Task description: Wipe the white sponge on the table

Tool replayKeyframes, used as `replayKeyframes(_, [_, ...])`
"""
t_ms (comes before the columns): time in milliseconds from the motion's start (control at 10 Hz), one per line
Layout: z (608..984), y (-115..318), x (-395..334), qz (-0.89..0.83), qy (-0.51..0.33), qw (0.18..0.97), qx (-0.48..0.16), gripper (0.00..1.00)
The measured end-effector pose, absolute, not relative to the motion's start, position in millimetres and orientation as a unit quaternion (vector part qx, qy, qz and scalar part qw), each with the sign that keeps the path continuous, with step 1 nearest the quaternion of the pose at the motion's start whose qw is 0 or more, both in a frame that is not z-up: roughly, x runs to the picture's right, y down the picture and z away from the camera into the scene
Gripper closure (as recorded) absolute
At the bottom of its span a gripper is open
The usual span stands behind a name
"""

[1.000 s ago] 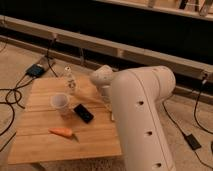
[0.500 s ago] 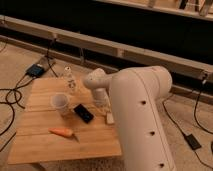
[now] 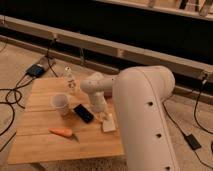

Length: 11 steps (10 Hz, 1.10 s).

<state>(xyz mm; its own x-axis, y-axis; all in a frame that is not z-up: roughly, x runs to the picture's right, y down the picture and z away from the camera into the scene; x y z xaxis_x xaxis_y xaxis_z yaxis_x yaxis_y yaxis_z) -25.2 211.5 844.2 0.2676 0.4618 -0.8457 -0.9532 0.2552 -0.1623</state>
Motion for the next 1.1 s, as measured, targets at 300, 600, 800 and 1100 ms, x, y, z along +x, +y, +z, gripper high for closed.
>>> replayKeyframes(300, [814,238,-37,0.478,0.354,0.704,-0.387,1.00])
replayKeyframes(600, [792,260,-31,0.452,0.373,0.702,-0.405,1.00])
replayKeyframes(800, [783,273,-17,0.434,0.391,0.701,-0.408,1.00])
replayKeyframes(1100, [784,280,10,0.431,0.417,0.694,-0.399,1.00])
